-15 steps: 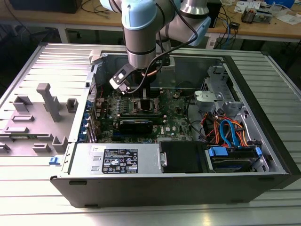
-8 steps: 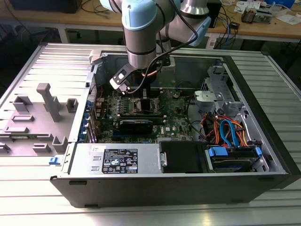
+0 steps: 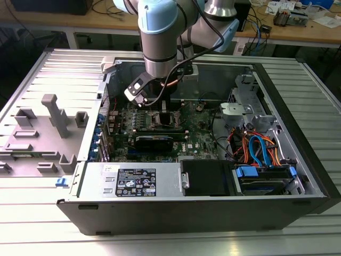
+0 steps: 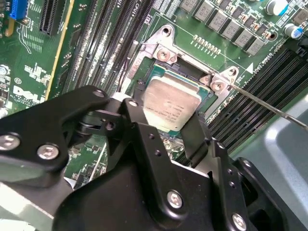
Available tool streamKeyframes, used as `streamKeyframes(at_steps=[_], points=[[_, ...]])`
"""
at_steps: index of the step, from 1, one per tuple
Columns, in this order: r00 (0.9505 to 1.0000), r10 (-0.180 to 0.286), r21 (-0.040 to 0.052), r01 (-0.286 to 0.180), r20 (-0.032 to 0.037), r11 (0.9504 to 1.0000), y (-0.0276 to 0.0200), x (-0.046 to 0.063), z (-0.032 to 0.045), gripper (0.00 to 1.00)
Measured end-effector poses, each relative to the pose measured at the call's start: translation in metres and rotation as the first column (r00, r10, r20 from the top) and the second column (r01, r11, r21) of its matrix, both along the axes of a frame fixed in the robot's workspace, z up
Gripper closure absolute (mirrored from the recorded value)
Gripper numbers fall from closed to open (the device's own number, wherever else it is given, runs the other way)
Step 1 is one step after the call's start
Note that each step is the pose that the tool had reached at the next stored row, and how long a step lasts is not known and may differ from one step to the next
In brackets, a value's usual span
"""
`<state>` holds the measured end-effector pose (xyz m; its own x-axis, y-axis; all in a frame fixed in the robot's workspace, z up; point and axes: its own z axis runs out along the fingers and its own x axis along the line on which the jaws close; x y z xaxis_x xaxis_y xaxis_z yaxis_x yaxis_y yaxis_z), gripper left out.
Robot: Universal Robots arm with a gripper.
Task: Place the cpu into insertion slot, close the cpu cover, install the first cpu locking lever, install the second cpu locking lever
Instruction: 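Place the cpu into insertion slot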
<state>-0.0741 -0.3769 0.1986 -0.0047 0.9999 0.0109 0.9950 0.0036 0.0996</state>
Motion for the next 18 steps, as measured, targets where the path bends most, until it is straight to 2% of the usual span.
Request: streamKeyframes(at_steps=[1,7,13,18], points=[[1.0000,-0.001,0.0000,0.001,-0.0001,1.0000,0.0000,0.0003,0.0000,0.45],[0.9994,-0.035,0.0005,0.035,0.0008,0.9994,0.0001,0.0026,-0.0003,0.45],[0.9994,-0.035,0.0004,0.035,0.0002,0.9994,0.0001,0.0026,-0.0002,0.45],[0.9985,-0.054,0.0005,0.054,0.0001,0.9985,0.0002,0.0037,-0.0002,0.45]])
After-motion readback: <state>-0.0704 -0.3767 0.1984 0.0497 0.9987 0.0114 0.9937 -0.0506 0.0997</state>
